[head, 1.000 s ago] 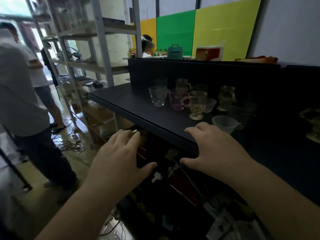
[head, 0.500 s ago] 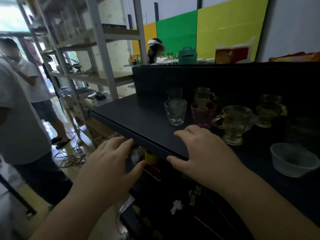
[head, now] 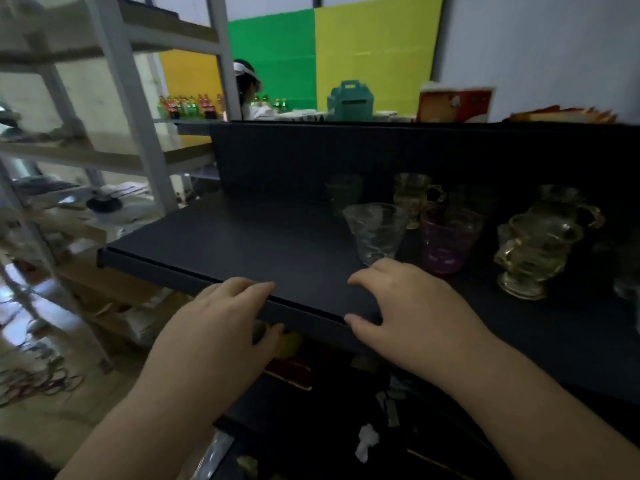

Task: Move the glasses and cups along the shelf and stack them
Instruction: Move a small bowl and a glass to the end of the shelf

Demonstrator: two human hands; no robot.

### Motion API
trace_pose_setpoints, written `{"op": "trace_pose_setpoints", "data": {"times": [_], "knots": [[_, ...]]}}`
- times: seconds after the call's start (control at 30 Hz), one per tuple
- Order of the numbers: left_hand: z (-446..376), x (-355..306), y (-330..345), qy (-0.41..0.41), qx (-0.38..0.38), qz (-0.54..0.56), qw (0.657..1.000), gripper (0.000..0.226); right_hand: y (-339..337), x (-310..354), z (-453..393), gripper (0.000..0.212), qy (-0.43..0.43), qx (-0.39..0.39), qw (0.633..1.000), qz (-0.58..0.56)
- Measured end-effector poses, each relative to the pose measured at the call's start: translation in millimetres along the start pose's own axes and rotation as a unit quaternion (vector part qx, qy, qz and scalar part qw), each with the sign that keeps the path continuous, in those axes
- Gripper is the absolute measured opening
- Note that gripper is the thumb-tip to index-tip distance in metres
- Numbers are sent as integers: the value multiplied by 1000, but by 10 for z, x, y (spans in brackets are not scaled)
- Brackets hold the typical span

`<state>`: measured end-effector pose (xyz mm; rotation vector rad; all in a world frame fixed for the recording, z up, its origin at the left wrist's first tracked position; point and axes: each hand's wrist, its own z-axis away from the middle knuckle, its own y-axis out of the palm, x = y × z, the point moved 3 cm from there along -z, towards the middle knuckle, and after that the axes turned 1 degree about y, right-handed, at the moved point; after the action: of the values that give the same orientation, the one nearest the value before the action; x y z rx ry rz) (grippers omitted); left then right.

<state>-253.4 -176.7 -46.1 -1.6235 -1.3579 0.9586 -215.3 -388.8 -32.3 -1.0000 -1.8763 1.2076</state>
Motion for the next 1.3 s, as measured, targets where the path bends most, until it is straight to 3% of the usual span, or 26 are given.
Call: {"op": "trace_pose_setpoints", "data": {"times": [0.27, 0.73, 1.03, 1.3], "knots": [[-471, 405, 65, 87, -22, 61, 994, 58, -24, 286, -144, 47, 63, -47, 996, 30], [-1763, 183, 336, 176, -38, 80, 980, 60, -290, -290, -899, 45, 125, -155, 978, 63], [-2775, 27, 659, 194, -29, 100, 976, 67, -239, -413, -1281, 46, 162, -141, 973, 86], [-3227, -148, 987, 209, 65, 113, 969, 72, -181, -373, -1490, 47, 210, -107, 965, 115]]}}
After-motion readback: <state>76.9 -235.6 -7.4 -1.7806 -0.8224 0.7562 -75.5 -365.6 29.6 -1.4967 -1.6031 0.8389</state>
